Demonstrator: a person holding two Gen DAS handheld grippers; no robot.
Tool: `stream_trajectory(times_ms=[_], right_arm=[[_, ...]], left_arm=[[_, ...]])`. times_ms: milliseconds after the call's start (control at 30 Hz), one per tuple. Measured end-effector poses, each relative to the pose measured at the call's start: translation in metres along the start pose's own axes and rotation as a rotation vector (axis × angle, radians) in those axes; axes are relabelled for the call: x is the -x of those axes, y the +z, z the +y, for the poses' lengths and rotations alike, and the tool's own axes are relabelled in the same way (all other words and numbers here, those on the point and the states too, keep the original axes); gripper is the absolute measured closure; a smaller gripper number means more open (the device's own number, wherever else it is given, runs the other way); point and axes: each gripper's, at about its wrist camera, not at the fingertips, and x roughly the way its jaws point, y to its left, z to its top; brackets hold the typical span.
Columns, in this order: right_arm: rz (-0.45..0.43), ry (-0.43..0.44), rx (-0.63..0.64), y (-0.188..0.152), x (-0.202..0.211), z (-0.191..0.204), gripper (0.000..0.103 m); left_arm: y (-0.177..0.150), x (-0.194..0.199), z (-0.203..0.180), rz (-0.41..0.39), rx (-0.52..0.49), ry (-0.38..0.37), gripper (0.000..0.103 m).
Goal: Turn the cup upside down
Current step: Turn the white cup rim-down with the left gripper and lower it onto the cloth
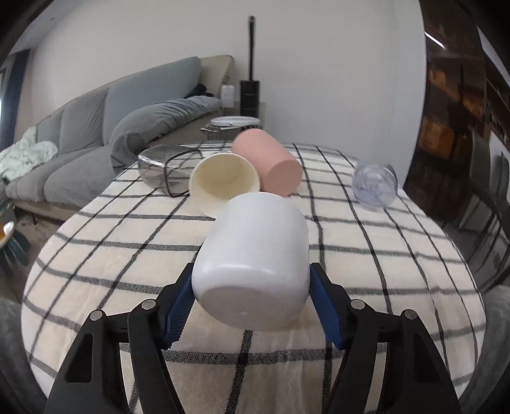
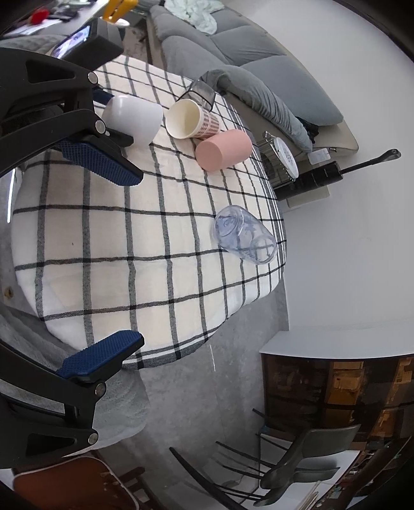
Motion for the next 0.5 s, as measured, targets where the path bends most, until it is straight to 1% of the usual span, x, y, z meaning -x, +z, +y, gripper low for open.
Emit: stream_trajectory(times_ms=[67,100,167,200,267,333,367,500], right_arm=[[0.007,0.005,-0.007,0.002,0.003,0.0,0.011],[0.013,0.007,-0.014,0.003,0.004,0.0,0.011],[0.028,0.012,-0.033,0.009,0.01,0.001,0.011],[0.032,0.015,-0.038,0.012,0.013,0.001,0.011],[0.057,0.001,-0.032,0.02,0.017,0.007,0.011],[0.085,0.005,-0.039,0.029,0.02,0.011,0.011],[0.096,0.008,-0.038,0.032,0.021,0.012,0.011],[0.132,0.023,-0.023,0.045,0.024,0.021,0.011]], left_arm=[[0.006,0.004,-0.002,0.042,-0.029,0.004,0.035],[0.012,0.009,0.001,0.074,-0.034,-0.012,0.035],[0.021,0.012,0.003,0.142,-0.061,0.013,0.035],[0.025,0.01,0.005,0.205,-0.065,0.006,0.035],[0.031,0.003,0.01,0.372,-0.099,0.052,0.035],[0.038,-0.001,0.018,0.523,-0.1,0.037,0.036],[0.044,-0.001,0.021,0.581,-0.119,0.042,0.036],[0.068,-0.006,0.019,0.721,-0.177,0.011,0.036]])
